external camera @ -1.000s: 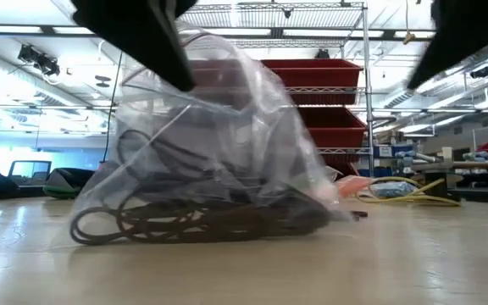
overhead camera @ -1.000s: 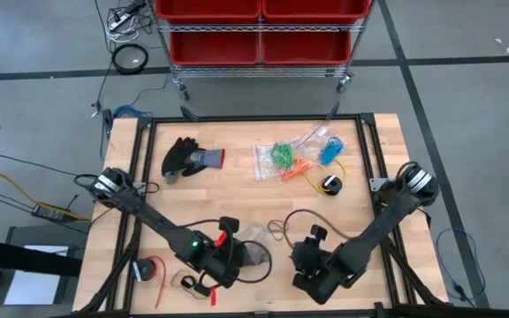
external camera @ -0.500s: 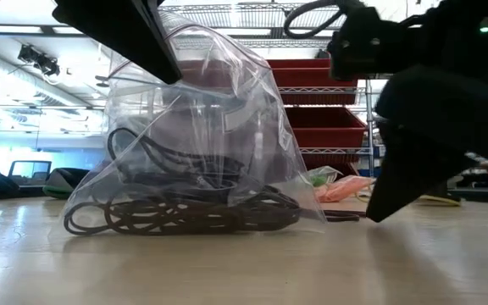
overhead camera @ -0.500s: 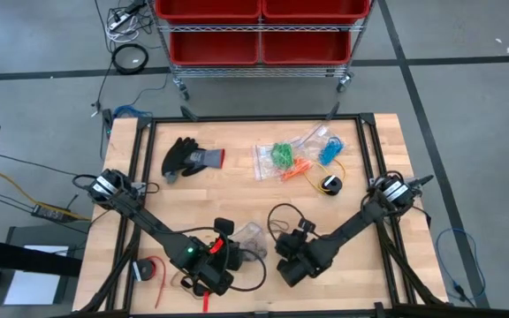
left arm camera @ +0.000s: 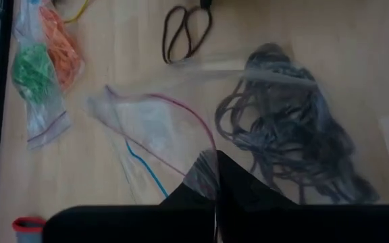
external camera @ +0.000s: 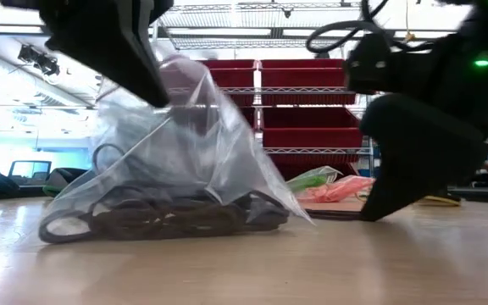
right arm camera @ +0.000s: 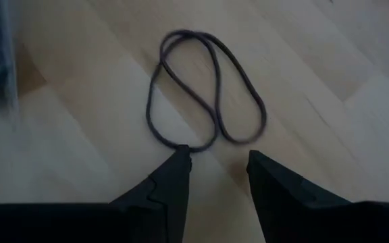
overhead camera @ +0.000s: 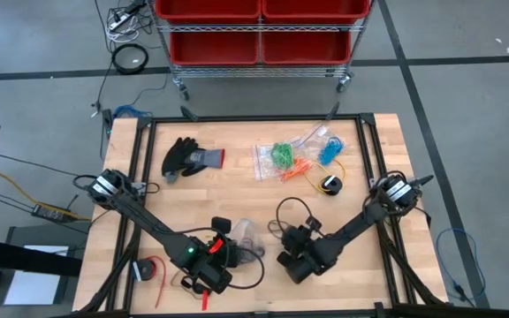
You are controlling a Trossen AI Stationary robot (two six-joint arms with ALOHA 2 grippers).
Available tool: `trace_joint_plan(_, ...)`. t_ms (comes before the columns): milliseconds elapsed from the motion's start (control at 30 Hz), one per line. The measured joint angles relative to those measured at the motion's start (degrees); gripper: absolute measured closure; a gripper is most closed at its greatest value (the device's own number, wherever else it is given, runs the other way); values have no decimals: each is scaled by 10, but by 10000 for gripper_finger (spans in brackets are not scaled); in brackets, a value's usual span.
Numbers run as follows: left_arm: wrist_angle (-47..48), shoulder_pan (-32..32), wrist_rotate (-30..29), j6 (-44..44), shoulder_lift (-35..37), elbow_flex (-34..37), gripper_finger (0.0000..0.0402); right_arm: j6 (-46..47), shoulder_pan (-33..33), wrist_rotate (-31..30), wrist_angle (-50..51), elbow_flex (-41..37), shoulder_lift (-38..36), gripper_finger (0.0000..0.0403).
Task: Sort rubber bands
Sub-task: Put the black rubber band into the transparent zip bag
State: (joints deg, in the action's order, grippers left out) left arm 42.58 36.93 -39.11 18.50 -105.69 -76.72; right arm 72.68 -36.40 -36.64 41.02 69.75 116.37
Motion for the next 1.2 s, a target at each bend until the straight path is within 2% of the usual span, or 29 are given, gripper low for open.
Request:
trace_joint_plan(233,-29,0,0,2,0,9,400,48,-35,-28,-18,-44,-29,263)
trace_joint_plan(533,-34,0,0,1,0,9,399,37,-37,-90,-283,-189,-74,267)
trace_joint_plan(667,-34,-1,0,-1,0,9,400,-55,-37,-94,-327,-194,-78,267)
trace_joint_plan(800,-38,-2,0,-2,0,9,399,-137,-24,-71,-372,-193,-77,260)
trace_joint_plan(1200,-40,-2,0,-2,0,9,399,-148,48,-46,-386,-192,-77,200)
